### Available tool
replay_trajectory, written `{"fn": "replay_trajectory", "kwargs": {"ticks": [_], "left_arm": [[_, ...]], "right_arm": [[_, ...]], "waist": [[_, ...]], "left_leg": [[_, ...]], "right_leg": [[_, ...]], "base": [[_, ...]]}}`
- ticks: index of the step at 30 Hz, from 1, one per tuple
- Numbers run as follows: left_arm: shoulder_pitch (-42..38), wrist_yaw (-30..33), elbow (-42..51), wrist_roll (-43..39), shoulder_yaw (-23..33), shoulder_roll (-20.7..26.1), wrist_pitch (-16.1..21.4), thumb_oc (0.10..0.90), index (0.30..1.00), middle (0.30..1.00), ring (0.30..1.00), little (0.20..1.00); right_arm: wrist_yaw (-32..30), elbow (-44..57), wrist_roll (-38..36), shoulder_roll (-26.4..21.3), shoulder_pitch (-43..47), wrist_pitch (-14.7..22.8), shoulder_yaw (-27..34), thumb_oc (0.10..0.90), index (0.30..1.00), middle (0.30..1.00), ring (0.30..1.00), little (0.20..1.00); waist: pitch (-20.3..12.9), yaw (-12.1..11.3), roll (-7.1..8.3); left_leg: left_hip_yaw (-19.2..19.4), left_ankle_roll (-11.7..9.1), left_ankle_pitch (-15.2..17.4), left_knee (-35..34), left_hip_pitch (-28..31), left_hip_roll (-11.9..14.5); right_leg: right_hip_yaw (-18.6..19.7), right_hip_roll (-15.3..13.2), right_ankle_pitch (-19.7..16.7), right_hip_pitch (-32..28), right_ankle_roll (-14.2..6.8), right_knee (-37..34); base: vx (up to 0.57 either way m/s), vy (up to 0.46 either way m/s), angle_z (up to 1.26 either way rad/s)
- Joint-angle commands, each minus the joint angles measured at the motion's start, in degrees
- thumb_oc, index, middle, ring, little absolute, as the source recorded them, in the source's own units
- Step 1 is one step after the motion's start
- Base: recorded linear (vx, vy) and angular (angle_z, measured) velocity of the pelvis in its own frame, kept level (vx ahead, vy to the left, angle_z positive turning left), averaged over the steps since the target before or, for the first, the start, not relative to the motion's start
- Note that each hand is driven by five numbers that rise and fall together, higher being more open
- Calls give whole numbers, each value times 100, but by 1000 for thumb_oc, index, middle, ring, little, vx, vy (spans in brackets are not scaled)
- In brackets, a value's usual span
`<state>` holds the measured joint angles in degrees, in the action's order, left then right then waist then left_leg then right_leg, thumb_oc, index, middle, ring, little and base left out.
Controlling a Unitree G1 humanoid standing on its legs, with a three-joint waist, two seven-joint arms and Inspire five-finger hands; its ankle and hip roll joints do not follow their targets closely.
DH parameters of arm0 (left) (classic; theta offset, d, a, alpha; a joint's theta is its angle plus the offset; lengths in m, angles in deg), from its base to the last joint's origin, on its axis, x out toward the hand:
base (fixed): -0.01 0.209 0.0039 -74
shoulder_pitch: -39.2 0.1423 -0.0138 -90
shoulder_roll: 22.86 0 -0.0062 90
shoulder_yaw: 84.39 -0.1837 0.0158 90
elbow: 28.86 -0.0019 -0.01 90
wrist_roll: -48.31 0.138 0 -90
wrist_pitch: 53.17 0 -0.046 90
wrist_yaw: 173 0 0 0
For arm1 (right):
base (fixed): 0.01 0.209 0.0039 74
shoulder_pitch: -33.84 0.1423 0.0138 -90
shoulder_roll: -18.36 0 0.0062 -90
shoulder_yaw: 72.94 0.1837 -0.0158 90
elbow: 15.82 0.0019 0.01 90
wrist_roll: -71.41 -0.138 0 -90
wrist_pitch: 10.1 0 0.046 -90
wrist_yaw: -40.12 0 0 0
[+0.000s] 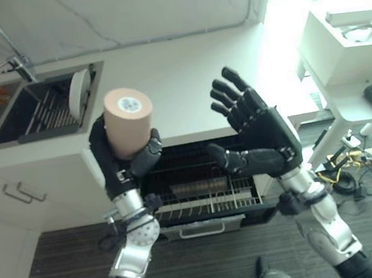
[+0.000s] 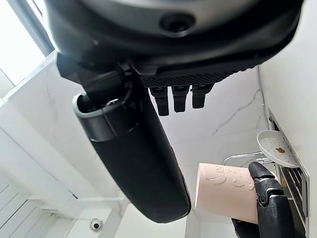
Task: Place the dishes in the dishwasher.
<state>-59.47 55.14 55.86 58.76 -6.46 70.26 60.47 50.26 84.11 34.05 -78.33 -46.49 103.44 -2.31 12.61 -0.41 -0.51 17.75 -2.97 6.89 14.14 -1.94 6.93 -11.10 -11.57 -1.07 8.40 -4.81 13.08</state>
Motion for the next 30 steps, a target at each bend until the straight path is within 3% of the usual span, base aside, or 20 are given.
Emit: {"fn": "replay_trajectory", "kwargs": {"ticks": [1,5,11,12,16,19,30], "left_arm": [[-702,571,234,785,19,204,855,400,300,300,300,300],[-811,790,151,1202,-77,156,856,400,300,300,300,300],[-875,709,-3,1129,-171,124,844,400,300,300,300,300],[-845,689,-85,1103,-196,109,910,400,300,300,300,300],[-834,630,-228,1096,-246,80,1001,400,300,300,300,300],[-865,499,-328,1044,-355,41,1048,400,300,300,300,300],[-1076,276,-565,942,-781,-94,1165,400,300,300,300,300]], "right_arm": [[-106,188,-110,352,562,327,49,800,900,900,900,900],[-198,5,-25,585,957,1,-188,800,900,900,900,900],[-183,-153,-144,800,1351,-489,-397,800,900,900,900,900],[-205,-237,-144,894,1488,-706,-492,800,900,900,900,900],[-297,-530,-86,1080,1773,-832,-672,800,900,900,900,900],[-308,-781,-350,1299,2073,-1137,-794,800,900,900,900,900],[-762,-1204,-7,1671,2791,-1189,-1001,800,900,900,900,900]], "waist": [[-261,-86,124],[-272,-283,84],[-282,-497,47],[-288,-575,53],[-303,-684,60],[-299,-784,66],[-257,-948,107]], "left_leg": [[-708,14,449,305,-144,56],[-953,-6,426,305,-203,19],[-1207,-13,392,305,-290,-61],[-1265,-16,387,305,-308,-89],[-1314,-15,371,305,-317,-94],[-1350,-21,346,305,-329,-90],[-1388,1,332,305,-334,-125]], "right_leg": [[-315,-156,1056,-472,-253,411],[-415,-132,1114,-580,-192,411],[-523,-105,1152,-672,-138,411],[-563,-108,1161,-702,-129,411],[-617,-117,1162,-742,-113,411],[-661,-136,1149,-769,-116,411],[-707,-180,1087,-786,-149,411]], "base": [[34,-38,32],[32,-35,32],[4,-33,34],[4,-49,28],[11,-34,16],[-3,-32,9],[-12,-13,4]]}}
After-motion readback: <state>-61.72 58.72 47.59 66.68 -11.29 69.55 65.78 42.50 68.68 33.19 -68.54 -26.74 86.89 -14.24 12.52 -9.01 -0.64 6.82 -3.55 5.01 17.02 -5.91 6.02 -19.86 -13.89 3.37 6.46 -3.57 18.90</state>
